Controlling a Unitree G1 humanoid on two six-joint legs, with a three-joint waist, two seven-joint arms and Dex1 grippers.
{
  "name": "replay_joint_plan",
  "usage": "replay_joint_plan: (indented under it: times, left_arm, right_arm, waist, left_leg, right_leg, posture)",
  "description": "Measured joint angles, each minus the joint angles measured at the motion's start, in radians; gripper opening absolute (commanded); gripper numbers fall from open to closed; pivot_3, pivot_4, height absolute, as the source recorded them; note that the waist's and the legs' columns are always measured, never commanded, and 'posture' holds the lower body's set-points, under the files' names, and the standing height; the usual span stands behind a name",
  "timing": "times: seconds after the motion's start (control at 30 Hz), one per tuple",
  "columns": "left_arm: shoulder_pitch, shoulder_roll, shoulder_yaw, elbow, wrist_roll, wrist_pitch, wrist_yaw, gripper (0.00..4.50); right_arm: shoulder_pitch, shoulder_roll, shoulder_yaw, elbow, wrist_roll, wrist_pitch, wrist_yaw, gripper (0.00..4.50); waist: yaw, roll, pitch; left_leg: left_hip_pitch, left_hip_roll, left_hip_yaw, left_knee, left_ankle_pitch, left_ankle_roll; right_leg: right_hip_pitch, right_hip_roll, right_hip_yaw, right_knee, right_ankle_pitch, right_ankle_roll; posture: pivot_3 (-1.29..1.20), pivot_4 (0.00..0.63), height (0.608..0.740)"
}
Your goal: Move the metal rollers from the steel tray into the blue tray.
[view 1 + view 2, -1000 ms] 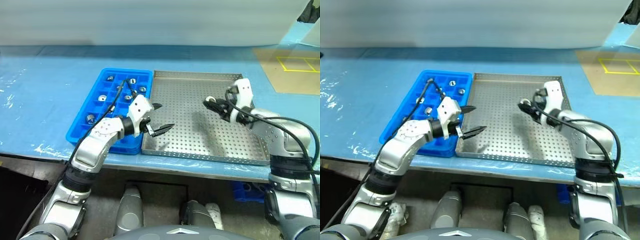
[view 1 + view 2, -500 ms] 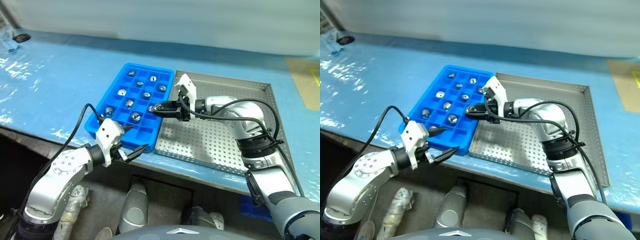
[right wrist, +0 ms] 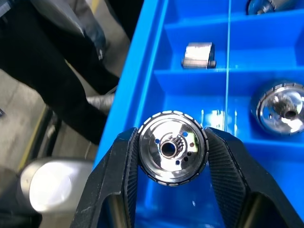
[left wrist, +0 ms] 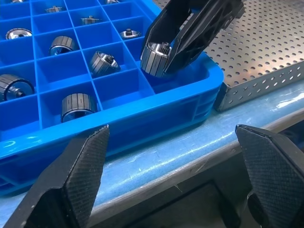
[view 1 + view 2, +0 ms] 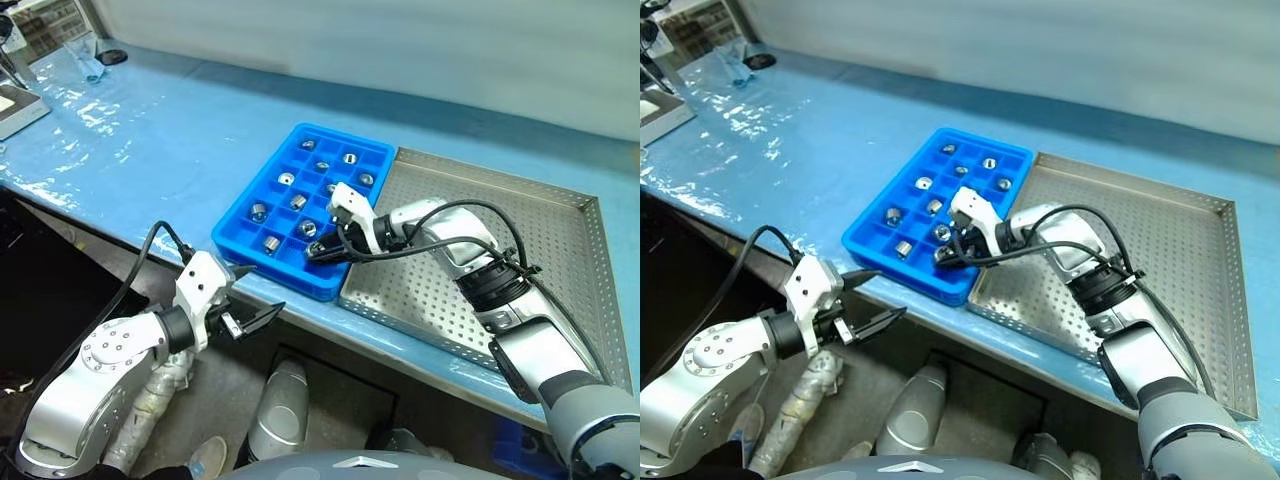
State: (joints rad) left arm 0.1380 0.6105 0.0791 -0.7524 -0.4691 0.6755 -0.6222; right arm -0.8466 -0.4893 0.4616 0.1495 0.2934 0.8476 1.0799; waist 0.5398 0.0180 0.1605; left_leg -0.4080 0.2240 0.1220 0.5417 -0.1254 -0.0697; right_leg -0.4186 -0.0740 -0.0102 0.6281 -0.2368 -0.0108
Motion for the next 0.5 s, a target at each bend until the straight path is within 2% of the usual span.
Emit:
replay_joint_plan:
  times: [0.07, 0.1, 0.2, 0.23, 0.33, 0.4, 0.5]
  left_arm:
    - [-0.004, 0.0, -0.003, 0.0, -0.002, 0.002, 0.006, 4.5]
    - [-0.014, 0.0, -0.005, 0.0, -0.003, 0.004, 0.007, 4.5]
    - [-0.059, -0.016, -0.005, 0.006, -0.023, 0.012, 0.02, 4.5]
    - [-0.085, -0.05, -0.001, 0.016, -0.042, 0.023, 0.039, 4.5]
    - [-0.141, -0.092, -0.001, 0.044, -0.062, 0.041, 0.081, 4.5]
    - [-0.177, -0.121, -0.008, 0.074, -0.062, 0.043, 0.108, 4.5]
    - [-0.224, -0.168, -0.039, 0.113, -0.055, 0.039, 0.138, 4.5]
  right_arm:
    - [-0.001, -0.026, 0.016, 0.001, -0.024, -0.011, 0.026, 1.69]
    - [-0.004, -0.033, 0.024, 0.001, -0.038, -0.026, 0.037, 2.41]
    - [-0.006, -0.035, 0.027, 0.002, -0.066, -0.066, 0.05, 3.43]
    - [-0.001, -0.016, -0.004, 0.002, -0.051, -0.067, 0.049, 3.74]
    - [0.016, 0.06, -0.135, -0.022, 0.03, -0.07, 0.007, 3.74]
    - [0.025, 0.13, -0.284, -0.021, 0.066, -0.102, -0.12, 3.74]
    - [0.049, 0.168, -0.452, -0.025, 0.096, -0.142, -0.266, 3.74]
  waist:
    - [0.006, 0.0, 0.0]
    - [0.006, 0.0, 0.0]
    - [0.007, 0.0, 0.0]
    - [0.007, 0.0, 0.0]
    - [0.003, 0.0, 0.0]
    - [-0.001, 0.0, 0.0]
    - [0.002, -0.001, 0.0]
  left_leg:
    - [0.001, 0.0, 0.0, 0.0, 0.0, 0.0]
    - [0.001, 0.0, 0.0, 0.0, 0.0, 0.0]
    - [0.003, 0.0, 0.0, 0.0, 0.0, 0.0]
    - [0.003, -0.001, 0.001, 0.001, 0.0, 0.0]
    - [0.003, -0.001, 0.001, 0.002, 0.0, 0.0]
    - [0.003, -0.001, 0.001, 0.002, 0.0, 0.0]
    - [0.003, -0.001, 0.001, 0.004, 0.0, -0.001]
  right_leg:
    - [0.0, 0.0, 0.0, 0.0, 0.0, 0.0]
    - [0.001, 0.0, 0.0, 0.0, 0.0, 0.0]
    - [0.001, 0.0, 0.001, 0.002, 0.0, 0.0]
    - [0.0, 0.0, 0.002, 0.003, 0.001, -0.002]
    - [-0.003, 0.0, 0.003, 0.008, 0.003, -0.006]
    - [-0.004, 0.0, 0.004, 0.01, 0.002, -0.006]
    - [-0.002, 0.0, 0.004, 0.011, -0.001, 0.0]
  posture:
    - [0.7, 0.15, 0.74]
    - [0.69, 0.15, 0.74]
    - [0.67, 0.15, 0.74]
    - [0.66, 0.15, 0.74]
    - [0.63, 0.15, 0.74]
    - [0.61, 0.15, 0.74]
    - [0.55, 0.15, 0.74]
